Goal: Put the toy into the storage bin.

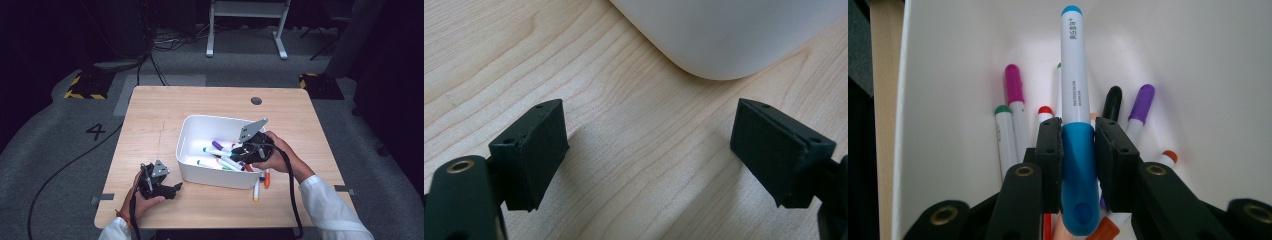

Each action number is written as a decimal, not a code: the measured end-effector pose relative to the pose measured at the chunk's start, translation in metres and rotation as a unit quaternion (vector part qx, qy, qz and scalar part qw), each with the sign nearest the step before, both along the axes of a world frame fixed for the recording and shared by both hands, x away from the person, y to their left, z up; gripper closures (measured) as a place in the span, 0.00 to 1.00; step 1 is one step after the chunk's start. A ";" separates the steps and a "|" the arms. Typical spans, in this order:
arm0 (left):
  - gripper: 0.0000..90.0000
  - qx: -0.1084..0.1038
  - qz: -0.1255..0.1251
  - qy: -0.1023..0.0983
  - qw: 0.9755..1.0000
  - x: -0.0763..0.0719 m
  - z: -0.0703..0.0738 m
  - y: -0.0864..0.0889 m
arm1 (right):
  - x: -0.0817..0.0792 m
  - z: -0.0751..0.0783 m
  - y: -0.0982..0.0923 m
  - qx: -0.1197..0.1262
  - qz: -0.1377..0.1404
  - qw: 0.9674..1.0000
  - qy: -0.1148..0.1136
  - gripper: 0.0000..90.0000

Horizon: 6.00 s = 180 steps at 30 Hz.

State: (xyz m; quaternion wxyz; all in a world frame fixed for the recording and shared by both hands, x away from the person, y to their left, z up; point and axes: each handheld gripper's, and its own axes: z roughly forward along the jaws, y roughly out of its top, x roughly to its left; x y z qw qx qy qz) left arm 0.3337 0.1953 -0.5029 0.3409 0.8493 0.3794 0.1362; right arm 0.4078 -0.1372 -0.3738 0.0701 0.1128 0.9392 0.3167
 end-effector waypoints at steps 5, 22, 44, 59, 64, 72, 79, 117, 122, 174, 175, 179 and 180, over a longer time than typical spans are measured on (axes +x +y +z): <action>0.17 0.000 0.000 0.000 1.000 0.000 0.000 0.000 | -0.004 -0.003 0.004 -0.023 0.030 0.999 0.015 0.82; 0.17 0.000 0.001 0.000 1.000 0.000 0.000 0.000 | -0.007 0.001 0.002 -0.020 0.033 0.999 0.008 0.77; 0.17 0.001 0.001 0.000 1.000 0.000 0.000 0.000 | -0.033 0.029 -0.093 0.098 -0.135 0.982 -0.088 0.40; 0.17 0.001 0.002 0.000 1.000 0.000 0.000 -0.001 | -0.051 -0.052 -0.131 0.069 -0.208 0.973 -0.071 0.33; 0.17 0.001 0.002 -0.001 1.000 0.000 0.000 -0.001 | -0.051 -0.071 -0.125 0.062 -0.210 0.974 -0.051 0.33; 0.17 0.001 0.002 -0.001 1.000 0.000 0.000 -0.001 | -0.049 -0.094 -0.121 0.061 -0.225 0.972 -0.031 0.33; 0.17 0.001 0.002 -0.001 1.000 0.000 0.000 -0.001 | -0.047 -0.101 -0.121 0.050 -0.232 0.971 -0.031 0.34; 0.17 0.001 0.002 0.001 1.000 0.000 0.000 0.000 | -0.031 -0.115 -0.156 0.035 -0.331 0.943 -0.019 0.59; 0.17 0.001 0.002 0.000 1.000 0.000 0.000 -0.001 | -0.026 -0.114 -0.162 0.036 -0.343 0.938 -0.019 0.64; 0.17 0.001 0.003 0.000 1.000 0.000 0.000 0.000 | -0.029 -0.066 -0.188 0.128 -0.299 0.943 -0.065 0.84; 0.17 0.001 0.003 0.000 1.000 0.000 0.000 0.000 | -0.030 -0.063 -0.187 0.132 -0.299 0.942 -0.068 0.84; 0.17 0.002 0.004 0.000 1.000 0.000 0.000 0.000 | -0.032 -0.051 -0.185 0.136 -0.290 0.944 -0.079 0.84; 0.17 0.002 0.004 0.000 1.000 0.000 0.000 0.000 | -0.032 -0.049 -0.184 0.137 -0.289 0.944 -0.080 0.84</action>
